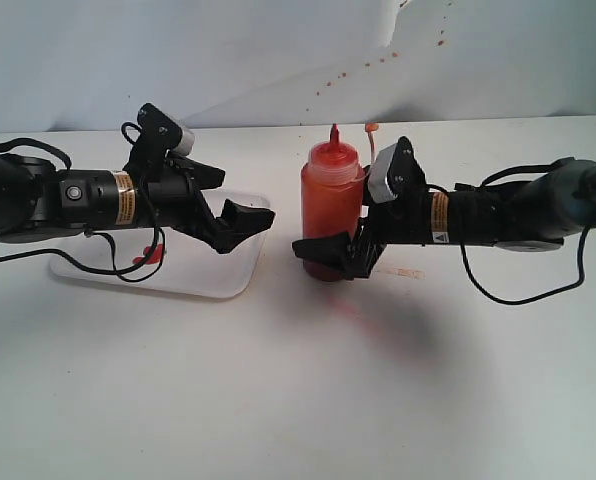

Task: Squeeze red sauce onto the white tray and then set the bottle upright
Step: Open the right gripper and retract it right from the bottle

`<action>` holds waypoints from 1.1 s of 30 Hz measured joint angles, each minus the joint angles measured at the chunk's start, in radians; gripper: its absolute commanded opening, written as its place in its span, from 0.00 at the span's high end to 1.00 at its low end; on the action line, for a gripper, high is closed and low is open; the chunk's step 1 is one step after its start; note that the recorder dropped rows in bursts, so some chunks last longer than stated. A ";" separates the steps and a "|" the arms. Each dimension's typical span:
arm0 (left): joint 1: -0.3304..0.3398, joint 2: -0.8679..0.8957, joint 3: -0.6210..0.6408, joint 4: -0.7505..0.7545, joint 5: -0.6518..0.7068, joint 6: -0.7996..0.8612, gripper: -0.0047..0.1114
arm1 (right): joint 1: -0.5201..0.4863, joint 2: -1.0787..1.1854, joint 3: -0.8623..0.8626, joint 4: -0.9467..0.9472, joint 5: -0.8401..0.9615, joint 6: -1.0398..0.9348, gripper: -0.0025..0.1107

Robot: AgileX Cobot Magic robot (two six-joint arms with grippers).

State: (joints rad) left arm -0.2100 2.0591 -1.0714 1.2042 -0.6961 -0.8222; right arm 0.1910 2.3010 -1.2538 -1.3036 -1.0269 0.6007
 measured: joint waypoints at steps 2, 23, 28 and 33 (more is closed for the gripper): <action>0.000 0.000 0.000 0.000 0.000 0.000 0.06 | 0.000 0.000 0.000 0.002 0.000 0.000 0.05; 0.000 0.000 0.000 0.000 -0.001 0.000 0.06 | -0.057 -0.203 0.000 -0.275 0.100 0.457 0.05; 0.000 0.000 0.000 0.000 -0.001 0.000 0.06 | -0.107 -0.220 0.000 -0.344 0.114 0.521 0.05; 0.000 0.000 0.000 0.000 -0.001 0.000 0.06 | -0.193 -0.220 0.000 -0.378 0.123 0.574 0.22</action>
State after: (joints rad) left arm -0.2100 2.0591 -1.0714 1.2042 -0.6969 -0.8222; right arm -0.0016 2.0812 -1.2538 -1.6812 -0.9039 1.1743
